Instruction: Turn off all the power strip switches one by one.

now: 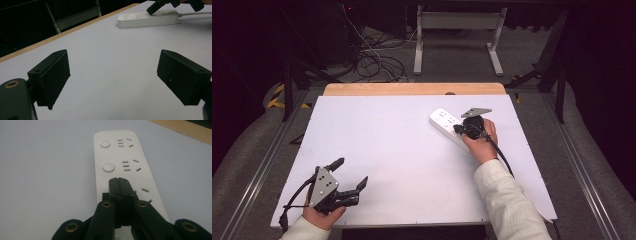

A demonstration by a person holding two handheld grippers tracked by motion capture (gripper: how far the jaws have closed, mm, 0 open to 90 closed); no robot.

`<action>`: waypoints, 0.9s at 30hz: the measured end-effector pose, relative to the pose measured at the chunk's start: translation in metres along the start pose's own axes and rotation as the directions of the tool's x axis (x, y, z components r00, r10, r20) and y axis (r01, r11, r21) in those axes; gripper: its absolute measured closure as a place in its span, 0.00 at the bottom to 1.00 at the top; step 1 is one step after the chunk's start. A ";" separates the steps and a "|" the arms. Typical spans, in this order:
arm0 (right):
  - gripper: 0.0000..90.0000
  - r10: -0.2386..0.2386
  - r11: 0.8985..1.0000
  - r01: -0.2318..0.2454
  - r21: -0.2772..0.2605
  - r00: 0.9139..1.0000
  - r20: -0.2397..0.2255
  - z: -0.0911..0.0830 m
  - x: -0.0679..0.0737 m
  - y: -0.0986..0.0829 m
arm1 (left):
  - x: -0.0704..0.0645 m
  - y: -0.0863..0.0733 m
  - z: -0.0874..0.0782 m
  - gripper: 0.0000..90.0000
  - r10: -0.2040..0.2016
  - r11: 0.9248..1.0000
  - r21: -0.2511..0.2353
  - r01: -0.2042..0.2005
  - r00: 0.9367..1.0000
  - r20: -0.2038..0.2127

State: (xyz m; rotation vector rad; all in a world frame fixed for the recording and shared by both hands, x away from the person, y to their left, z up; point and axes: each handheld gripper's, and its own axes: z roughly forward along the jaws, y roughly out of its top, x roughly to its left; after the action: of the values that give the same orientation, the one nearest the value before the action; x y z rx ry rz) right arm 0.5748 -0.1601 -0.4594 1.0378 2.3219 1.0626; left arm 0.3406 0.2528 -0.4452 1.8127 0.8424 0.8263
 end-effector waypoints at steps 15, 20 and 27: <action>1.00 0.000 1.000 0.000 0.006 1.000 -0.005 0.002 0.001 -0.001 | 0.000 0.000 -0.001 0.13 0.011 1.000 -0.002 -0.011 1.000 -0.005; 1.00 0.010 1.000 -0.010 0.008 1.000 -0.006 0.002 0.001 -0.001 | 0.000 0.000 0.000 0.13 0.002 1.000 -0.001 -0.002 1.000 0.000; 1.00 -0.011 1.000 0.011 0.014 1.000 0.015 0.002 0.004 0.000 | 0.000 0.000 0.000 0.13 0.005 1.000 0.000 -0.005 1.000 -0.001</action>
State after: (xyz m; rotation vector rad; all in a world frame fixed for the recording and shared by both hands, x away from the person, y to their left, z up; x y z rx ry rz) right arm 0.5735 -0.1559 -0.4613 1.0335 2.3234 1.0319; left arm 0.3404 0.2524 -0.4451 1.8151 0.8381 0.8303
